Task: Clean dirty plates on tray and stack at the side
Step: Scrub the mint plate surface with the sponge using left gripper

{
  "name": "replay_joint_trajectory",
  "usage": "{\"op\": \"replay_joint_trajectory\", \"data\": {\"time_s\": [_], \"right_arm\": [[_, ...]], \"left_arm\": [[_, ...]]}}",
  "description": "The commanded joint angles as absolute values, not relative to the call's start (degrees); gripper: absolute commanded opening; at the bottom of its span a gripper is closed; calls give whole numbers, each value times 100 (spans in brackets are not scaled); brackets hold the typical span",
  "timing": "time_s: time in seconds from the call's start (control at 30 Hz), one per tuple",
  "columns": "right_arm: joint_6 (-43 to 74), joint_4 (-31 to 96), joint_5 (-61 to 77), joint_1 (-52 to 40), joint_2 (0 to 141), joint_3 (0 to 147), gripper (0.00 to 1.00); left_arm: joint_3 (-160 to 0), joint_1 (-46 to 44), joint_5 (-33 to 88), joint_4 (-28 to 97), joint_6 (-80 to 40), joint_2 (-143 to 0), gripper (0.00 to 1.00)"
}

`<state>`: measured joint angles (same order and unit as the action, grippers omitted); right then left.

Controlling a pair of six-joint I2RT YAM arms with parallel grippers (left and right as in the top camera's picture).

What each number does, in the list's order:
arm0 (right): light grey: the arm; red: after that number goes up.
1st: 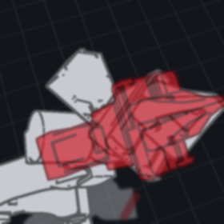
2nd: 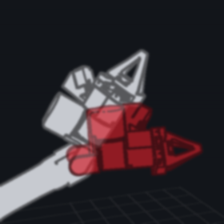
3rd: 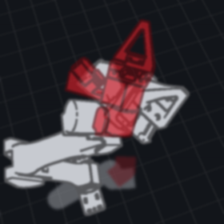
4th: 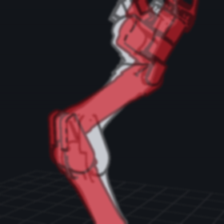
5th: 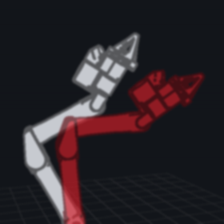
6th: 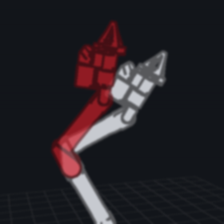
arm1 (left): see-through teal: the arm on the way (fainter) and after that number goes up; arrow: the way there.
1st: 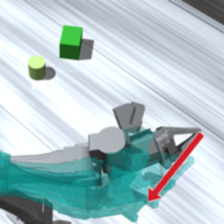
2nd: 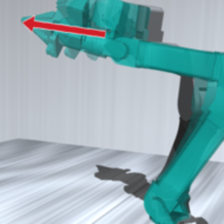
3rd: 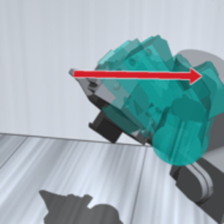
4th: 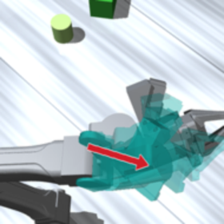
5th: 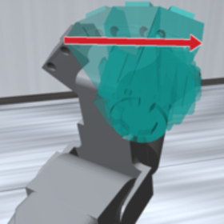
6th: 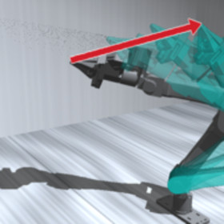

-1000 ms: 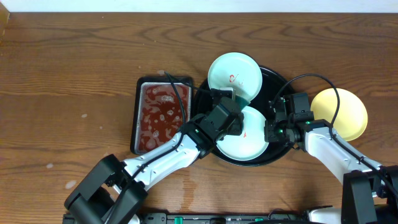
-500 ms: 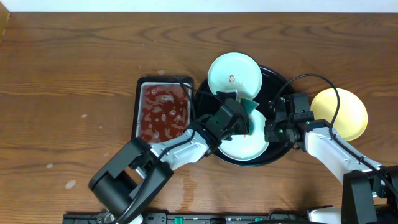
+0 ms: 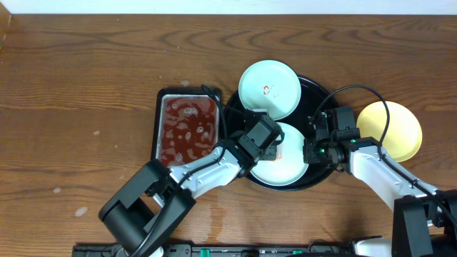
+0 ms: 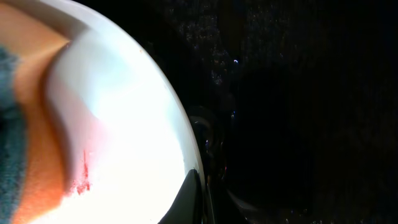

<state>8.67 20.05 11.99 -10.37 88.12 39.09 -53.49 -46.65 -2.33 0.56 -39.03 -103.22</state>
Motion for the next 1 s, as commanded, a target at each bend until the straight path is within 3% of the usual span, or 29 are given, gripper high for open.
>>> {"op": "replay_joint_trajectory", "data": {"time_s": [0.0,0.3,0.63,0.97], "right_arm": [[803,1994,1052,-1059,8842,3887,1],[803,1994,1052,-1059,8842,3885,1],[803,1994,1052,-1059,8842,3887,1],[803,1994,1052,-1059,8842,3887,1]], "left_arm": [[-5135,-4587,-969,314,-3516,-10145,8],[-5135,-4604,228,-198,-3870,-9581,7],[-5135,-4786,283,-1133,-4862,-10221,8],[-5135,-4943,537,-1487,-4694,-10932,8]]}}
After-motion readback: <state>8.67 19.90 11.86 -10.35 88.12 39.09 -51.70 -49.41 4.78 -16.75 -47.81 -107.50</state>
